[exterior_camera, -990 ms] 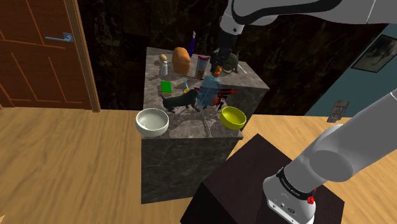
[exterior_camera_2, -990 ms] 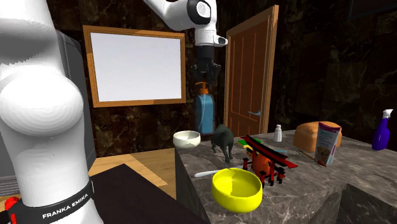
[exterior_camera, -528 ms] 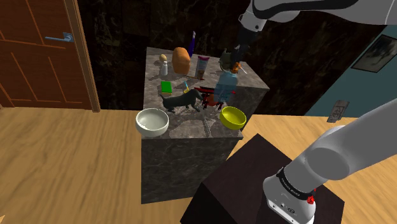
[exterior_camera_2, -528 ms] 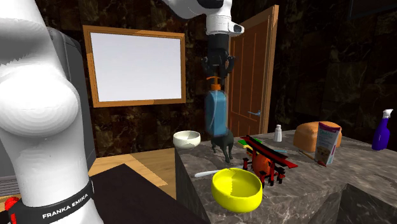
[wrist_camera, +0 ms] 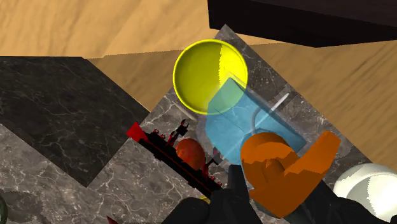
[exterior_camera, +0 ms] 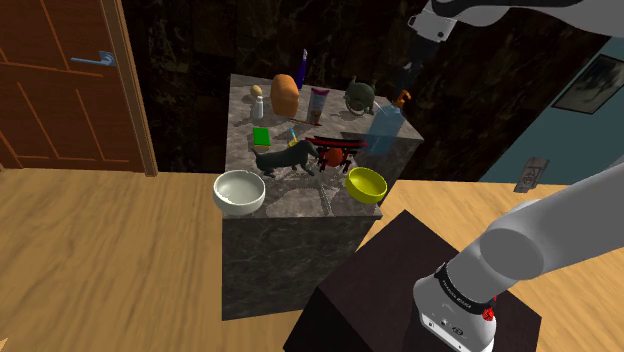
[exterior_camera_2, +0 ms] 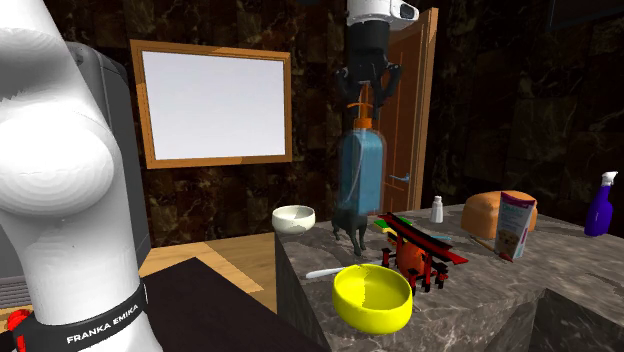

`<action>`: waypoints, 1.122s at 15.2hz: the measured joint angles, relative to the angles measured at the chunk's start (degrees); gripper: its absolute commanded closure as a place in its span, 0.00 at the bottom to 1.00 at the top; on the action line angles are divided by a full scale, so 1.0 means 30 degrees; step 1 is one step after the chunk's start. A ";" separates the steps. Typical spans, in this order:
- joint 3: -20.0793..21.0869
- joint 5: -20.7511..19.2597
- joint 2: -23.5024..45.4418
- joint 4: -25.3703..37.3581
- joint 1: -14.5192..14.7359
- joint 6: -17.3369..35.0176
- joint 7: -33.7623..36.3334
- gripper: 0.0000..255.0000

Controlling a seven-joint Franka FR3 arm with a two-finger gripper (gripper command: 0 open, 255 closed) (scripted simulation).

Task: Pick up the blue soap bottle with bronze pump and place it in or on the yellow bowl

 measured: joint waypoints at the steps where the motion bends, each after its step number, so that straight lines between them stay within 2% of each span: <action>1: -0.0333 -0.0061 0.0150 0.0497 -0.0193 -0.0351 -0.0495 1.00; 5: -0.1140 -0.0253 0.0162 0.0691 -0.0676 -0.0538 -0.1740 1.00; 17: -0.1313 -0.0289 0.0313 -0.2071 -0.0764 0.2359 -0.1943 1.00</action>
